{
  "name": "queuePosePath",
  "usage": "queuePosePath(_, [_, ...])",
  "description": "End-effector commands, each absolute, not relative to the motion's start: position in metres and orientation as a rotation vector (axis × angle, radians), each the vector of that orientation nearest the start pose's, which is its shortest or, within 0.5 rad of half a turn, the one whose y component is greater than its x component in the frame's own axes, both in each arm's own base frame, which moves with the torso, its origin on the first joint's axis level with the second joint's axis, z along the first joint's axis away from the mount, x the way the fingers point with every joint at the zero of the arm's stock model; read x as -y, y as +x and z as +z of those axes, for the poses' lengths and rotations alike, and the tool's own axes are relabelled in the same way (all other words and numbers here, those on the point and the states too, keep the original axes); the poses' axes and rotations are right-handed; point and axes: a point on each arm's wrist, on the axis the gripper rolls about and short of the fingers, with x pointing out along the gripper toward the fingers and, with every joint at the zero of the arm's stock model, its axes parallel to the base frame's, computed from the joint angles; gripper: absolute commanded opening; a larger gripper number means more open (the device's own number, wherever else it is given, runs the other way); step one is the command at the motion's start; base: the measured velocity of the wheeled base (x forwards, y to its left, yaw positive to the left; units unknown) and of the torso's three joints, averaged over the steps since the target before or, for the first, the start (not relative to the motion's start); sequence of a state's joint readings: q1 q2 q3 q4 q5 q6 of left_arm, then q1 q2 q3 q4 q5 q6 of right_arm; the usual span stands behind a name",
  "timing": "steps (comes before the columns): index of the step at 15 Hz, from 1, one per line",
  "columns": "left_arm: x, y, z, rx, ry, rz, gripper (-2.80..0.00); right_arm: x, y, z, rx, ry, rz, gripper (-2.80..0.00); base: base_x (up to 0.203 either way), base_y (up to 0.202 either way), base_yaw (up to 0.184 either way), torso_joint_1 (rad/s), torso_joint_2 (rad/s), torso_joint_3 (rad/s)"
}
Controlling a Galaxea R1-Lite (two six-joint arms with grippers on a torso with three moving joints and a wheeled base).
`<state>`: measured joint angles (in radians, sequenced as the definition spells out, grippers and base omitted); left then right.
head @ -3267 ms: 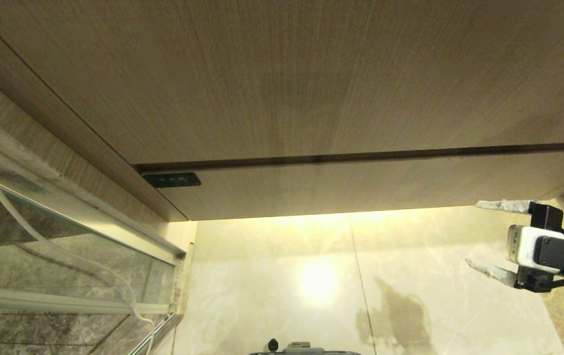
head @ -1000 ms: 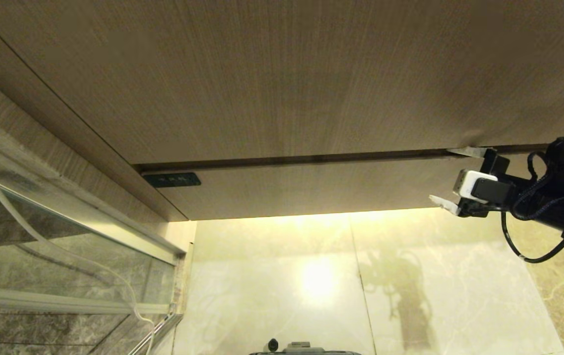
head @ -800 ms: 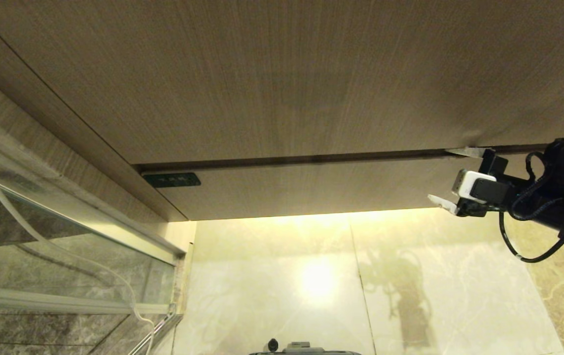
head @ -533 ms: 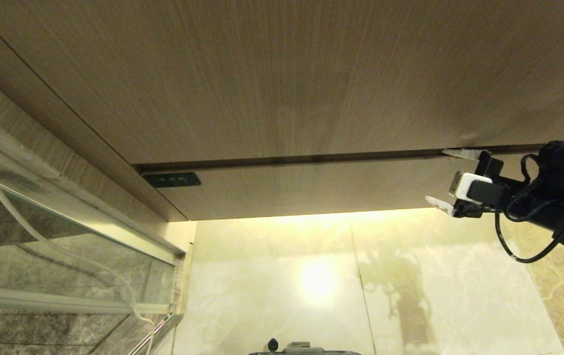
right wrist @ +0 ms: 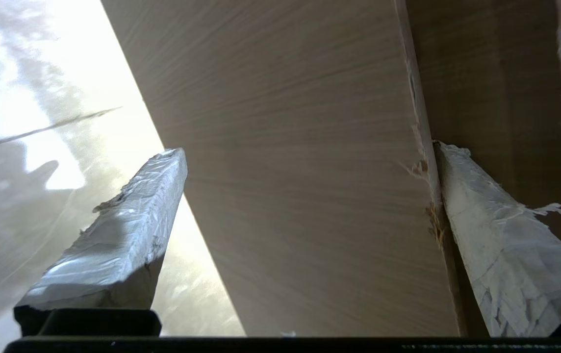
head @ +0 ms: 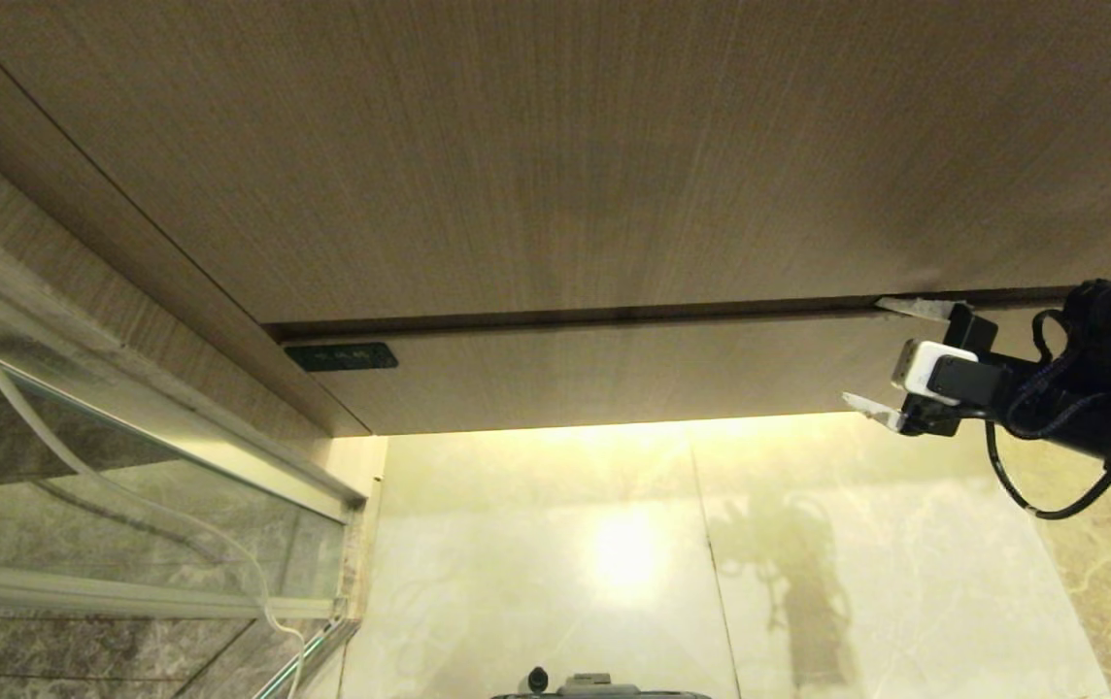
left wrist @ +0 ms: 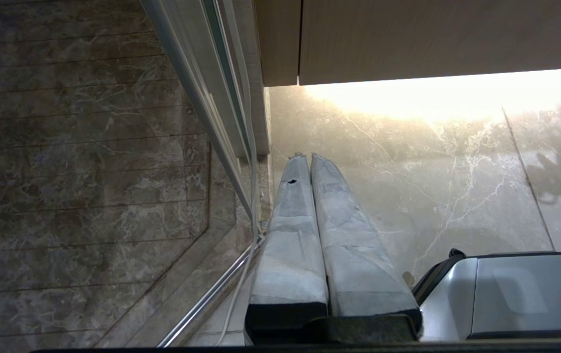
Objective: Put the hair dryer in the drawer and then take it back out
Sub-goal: Pull open the drawer
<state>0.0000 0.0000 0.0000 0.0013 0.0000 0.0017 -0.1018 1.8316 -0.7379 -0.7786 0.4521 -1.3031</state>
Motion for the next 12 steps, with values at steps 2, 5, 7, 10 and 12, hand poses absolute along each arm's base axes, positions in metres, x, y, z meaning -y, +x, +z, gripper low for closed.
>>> queuePosePath(2, [0.0, -0.0228, 0.0753, -0.002, 0.002, 0.0, -2.8, 0.0326, 0.31, 0.133, -0.139, -1.169, 0.516, 0.0, 0.0, 0.0, 0.0, 0.0, 0.0, 0.0])
queuePosePath(5, [0.0, -0.0228, 0.0753, -0.002, 0.002, 0.0, -2.8, 0.0341, 0.3085, 0.1326, -0.155, -1.162, 0.514, 0.0, 0.0, 0.0, 0.0, 0.0, 0.0, 0.0])
queuePosePath(7, [0.0, -0.0228, 0.0752, -0.002, 0.002, 0.0, -2.8, 0.0341, 0.3082, 0.1321, -0.16, -1.152, 0.513, 0.0, 0.0, 0.0, 0.0, 0.0, 0.0, 0.0])
queuePosePath(10, [0.0, -0.0228, 0.0753, -0.002, 0.002, 0.0, -2.8, 0.034, 0.3072, 0.1295, -0.181, -1.141, 0.529, 0.0, 0.0, 0.0, 0.0, 0.0, 0.0, 0.0])
queuePosePath(12, [0.0, -0.0228, 0.0753, -0.002, 0.002, 0.0, -2.8, 0.0337, 0.3041, 0.1261, -0.219, -1.118, 0.556, 0.0, 0.0, 0.0, 0.0, 0.0, 0.0, 0.0])
